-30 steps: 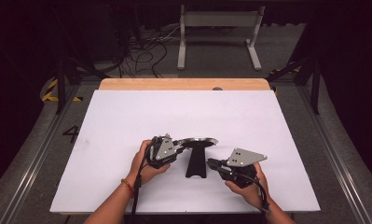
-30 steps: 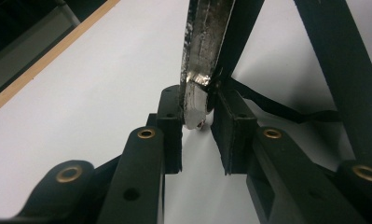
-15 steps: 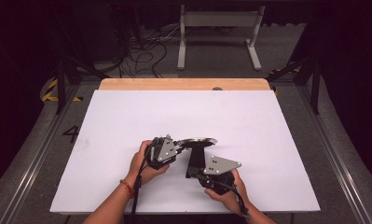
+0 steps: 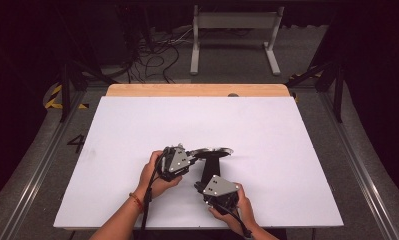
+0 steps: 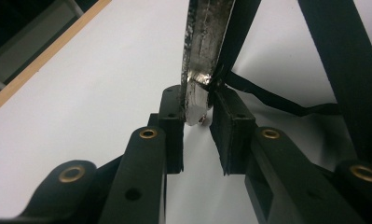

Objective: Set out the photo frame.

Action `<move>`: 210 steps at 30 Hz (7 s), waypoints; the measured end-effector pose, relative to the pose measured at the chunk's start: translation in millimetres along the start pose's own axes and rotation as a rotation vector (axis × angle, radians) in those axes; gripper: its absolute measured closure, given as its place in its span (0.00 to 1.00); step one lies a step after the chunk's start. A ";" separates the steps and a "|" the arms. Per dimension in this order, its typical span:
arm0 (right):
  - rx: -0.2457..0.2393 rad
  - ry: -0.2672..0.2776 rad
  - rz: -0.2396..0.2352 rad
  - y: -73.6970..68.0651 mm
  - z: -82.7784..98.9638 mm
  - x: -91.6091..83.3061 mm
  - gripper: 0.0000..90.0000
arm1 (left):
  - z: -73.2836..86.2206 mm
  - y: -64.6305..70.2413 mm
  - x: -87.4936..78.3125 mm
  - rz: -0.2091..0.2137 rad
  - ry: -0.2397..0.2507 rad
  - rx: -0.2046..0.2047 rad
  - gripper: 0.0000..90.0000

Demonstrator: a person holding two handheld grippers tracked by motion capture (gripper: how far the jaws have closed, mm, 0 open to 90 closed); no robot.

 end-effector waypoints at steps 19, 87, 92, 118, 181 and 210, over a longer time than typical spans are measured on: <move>0.028 -0.071 0.022 17.0 10.4 -13.8 1.00 | 3.2 1.1 -2.7 -0.024 -0.038 0.009 0.83; -0.035 -0.114 0.176 3.2 10.3 -2.5 1.00 | 6.4 -0.7 -6.3 -0.084 -0.100 0.037 0.84; -0.020 -0.109 0.167 3.9 10.5 -2.4 1.00 | 9.6 -1.8 -9.1 -0.091 -0.118 0.048 0.85; -0.008 -0.054 0.087 -9.3 -0.4 5.4 1.00 | 14.7 9.7 -31.3 -0.079 -0.173 0.048 0.90; 0.024 -0.090 0.215 28.8 11.6 -4.6 1.00 | -5.7 21.3 -13.7 -0.074 -0.110 0.011 0.88; 0.083 -0.084 0.208 62.0 19.8 -22.3 1.00 | -20.0 32.6 -14.0 0.000 -0.026 -0.015 0.85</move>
Point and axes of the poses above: each handheld gripper's, and its own axes: x roughly forward along the jaws, z roughly out of its underside, y roughly to its right, the point moved 10 cm from there along x, roughly forward along the jaws, and after that the axes turned 13 degrees about x, right-handed, at the moved point
